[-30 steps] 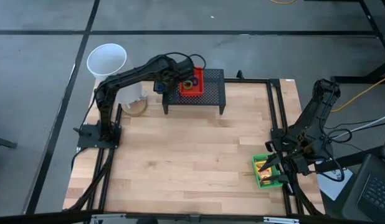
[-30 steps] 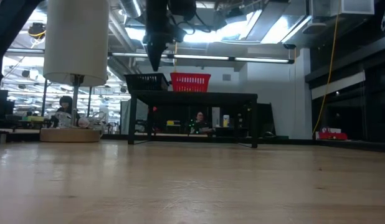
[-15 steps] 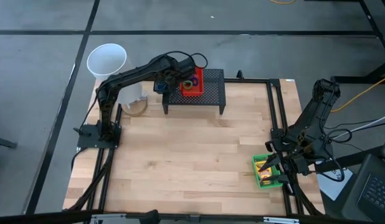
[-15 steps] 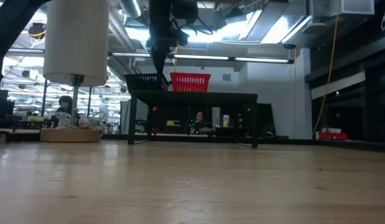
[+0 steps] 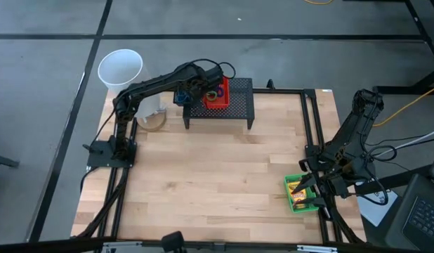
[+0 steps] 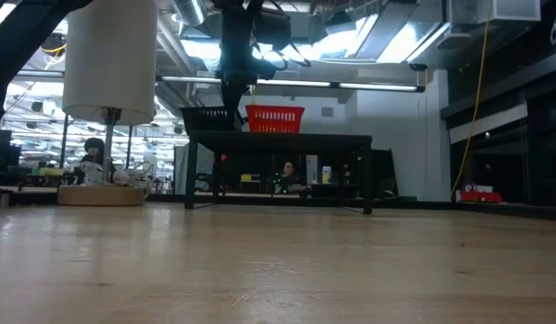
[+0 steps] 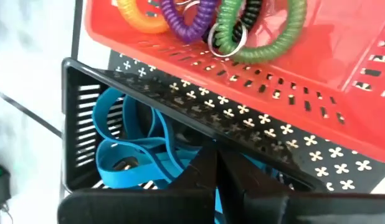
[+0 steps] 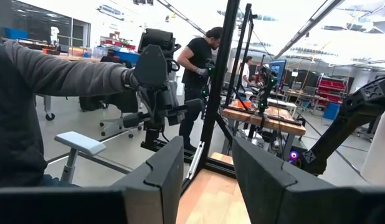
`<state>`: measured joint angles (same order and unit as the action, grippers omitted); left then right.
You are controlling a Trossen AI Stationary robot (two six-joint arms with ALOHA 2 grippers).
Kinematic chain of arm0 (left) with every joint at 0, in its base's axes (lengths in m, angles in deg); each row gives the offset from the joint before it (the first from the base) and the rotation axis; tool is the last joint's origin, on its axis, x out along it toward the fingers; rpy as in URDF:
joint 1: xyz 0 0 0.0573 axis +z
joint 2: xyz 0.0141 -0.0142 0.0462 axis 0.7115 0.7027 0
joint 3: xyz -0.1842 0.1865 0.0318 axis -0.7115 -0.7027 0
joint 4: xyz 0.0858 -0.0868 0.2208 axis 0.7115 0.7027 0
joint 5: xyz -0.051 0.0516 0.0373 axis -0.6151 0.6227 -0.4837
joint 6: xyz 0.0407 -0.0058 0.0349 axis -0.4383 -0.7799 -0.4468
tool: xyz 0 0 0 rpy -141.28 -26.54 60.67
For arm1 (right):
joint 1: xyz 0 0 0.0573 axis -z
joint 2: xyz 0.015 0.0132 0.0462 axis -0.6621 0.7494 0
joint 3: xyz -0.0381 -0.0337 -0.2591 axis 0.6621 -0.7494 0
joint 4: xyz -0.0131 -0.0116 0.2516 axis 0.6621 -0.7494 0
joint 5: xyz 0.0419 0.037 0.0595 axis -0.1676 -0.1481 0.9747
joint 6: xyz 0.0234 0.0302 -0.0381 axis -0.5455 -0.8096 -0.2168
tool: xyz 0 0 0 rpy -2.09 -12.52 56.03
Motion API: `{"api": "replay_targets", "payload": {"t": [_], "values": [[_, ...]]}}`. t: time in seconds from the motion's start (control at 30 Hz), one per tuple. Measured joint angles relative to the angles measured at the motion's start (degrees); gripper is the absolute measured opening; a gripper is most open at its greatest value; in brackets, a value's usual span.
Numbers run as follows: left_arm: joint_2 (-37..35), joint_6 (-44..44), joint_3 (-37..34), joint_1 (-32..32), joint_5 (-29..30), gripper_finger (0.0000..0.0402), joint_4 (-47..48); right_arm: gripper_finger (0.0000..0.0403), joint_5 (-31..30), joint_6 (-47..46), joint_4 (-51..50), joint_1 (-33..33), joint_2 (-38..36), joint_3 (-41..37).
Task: Pick & Place Office Desk Supplies
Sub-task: Adjust the black bin on the shelf
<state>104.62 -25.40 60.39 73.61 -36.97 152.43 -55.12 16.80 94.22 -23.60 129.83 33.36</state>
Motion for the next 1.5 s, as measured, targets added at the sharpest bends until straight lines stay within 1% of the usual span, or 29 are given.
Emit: {"api": "replay_targets", "payload": {"t": [0.33,0.57,1.5], "values": [[0.0,-1.2,0.0,1.1,-1.7,0.0001,-1.3,0.0139,0.0,0.0,0.0,0.0,0.0,0.0],[0.0,-2.0,0.0,0.6,-5.0,0.0001,-4.2,0.0139,0.0,0.0,0.0,0.0,0.0,0.0],[-0.1,-3.5,0.0,-0.5,-6.5,0.0001,-5.9,0.0139,-0.2,0.8,0.0,0.0,0.0,0.0]]}}
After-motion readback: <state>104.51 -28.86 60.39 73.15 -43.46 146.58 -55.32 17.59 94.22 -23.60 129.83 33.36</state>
